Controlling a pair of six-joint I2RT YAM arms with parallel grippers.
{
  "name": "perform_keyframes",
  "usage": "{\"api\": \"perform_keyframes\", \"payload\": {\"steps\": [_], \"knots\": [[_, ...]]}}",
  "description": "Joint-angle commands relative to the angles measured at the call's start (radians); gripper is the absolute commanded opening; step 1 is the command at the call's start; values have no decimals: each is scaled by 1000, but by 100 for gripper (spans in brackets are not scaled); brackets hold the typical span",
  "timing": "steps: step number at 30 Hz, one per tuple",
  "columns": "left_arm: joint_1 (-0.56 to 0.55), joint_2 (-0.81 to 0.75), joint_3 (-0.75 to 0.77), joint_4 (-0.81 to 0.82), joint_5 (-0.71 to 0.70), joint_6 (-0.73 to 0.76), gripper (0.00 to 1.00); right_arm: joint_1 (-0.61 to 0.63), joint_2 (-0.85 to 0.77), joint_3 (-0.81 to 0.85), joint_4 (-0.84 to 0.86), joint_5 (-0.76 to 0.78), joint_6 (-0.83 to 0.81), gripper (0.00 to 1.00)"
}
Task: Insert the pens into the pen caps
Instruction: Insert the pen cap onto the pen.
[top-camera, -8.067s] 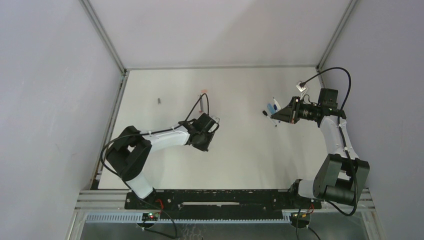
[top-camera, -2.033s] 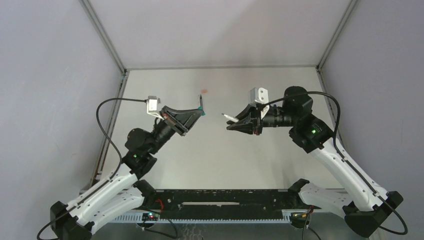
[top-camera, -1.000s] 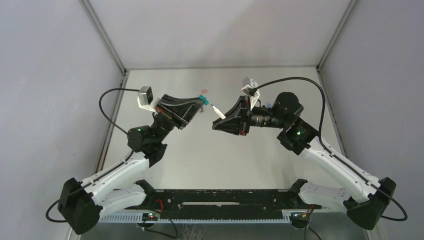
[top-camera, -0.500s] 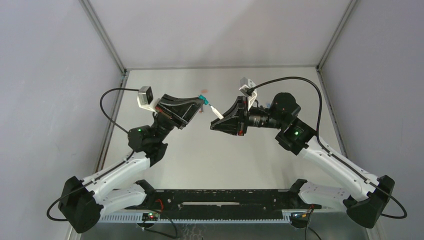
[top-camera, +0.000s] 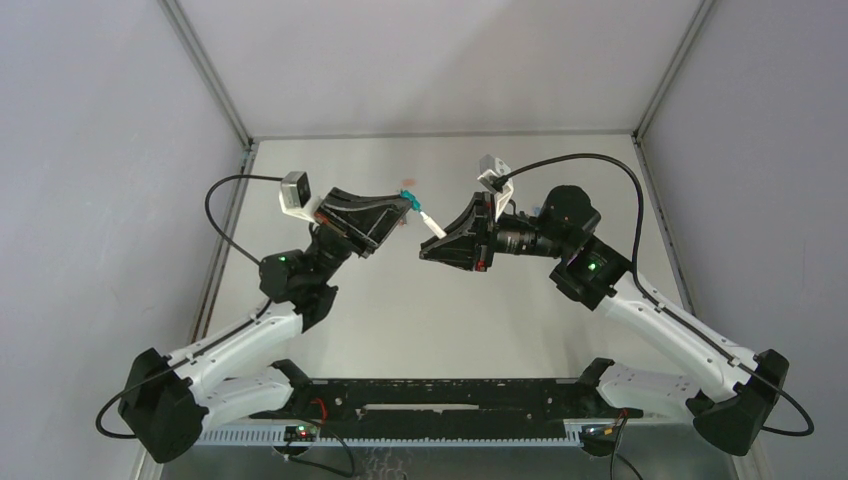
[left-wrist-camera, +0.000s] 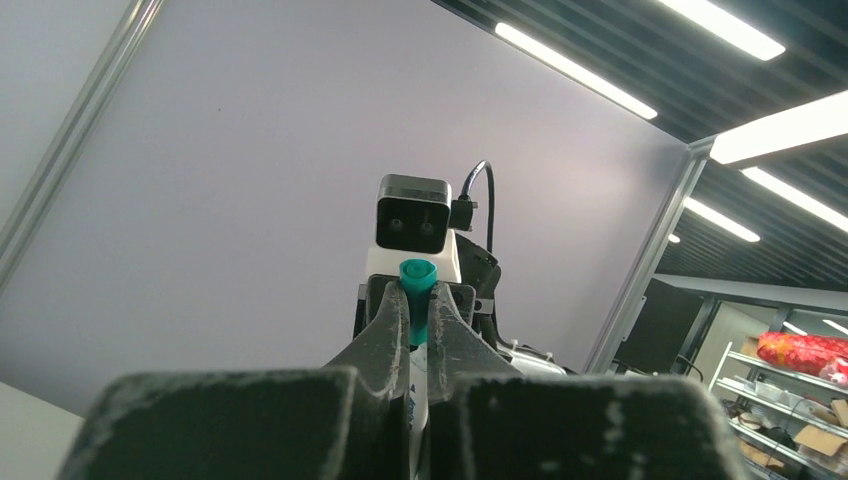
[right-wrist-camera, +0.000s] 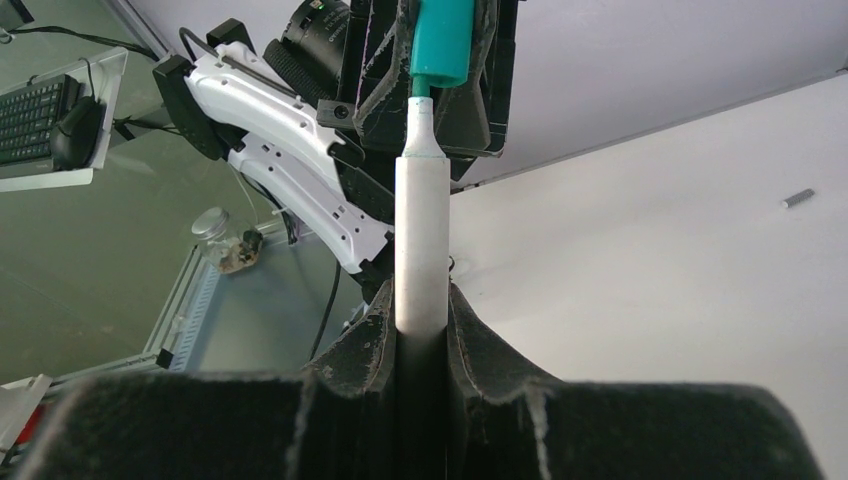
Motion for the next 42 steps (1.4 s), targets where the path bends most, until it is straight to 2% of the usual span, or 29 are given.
{"api": "perform_keyframes", "payload": {"steps": [1,16,22,29,32,37,42], "knots": [[-7,8,63,47,23,-16,0,10,2,-3,41,10,16,0],[-20,46,69,46,67,-43,0,10,13,16,39,34,-12,0],[-31,57,73,-7,105,-27,0,-7,17,33,47,41,-28,0],[-39,81,82,-21,180,-16,0,-32,22,37,132,-56,15,0],[-38,75,93,-41,217,3,6,-36,21,38,170,-99,36,0],[-37,50,124,-91,224,30,22,-42,18,38,157,-104,26,0],[-33,30,145,-127,216,54,29,-45,9,38,141,-104,20,0]]}}
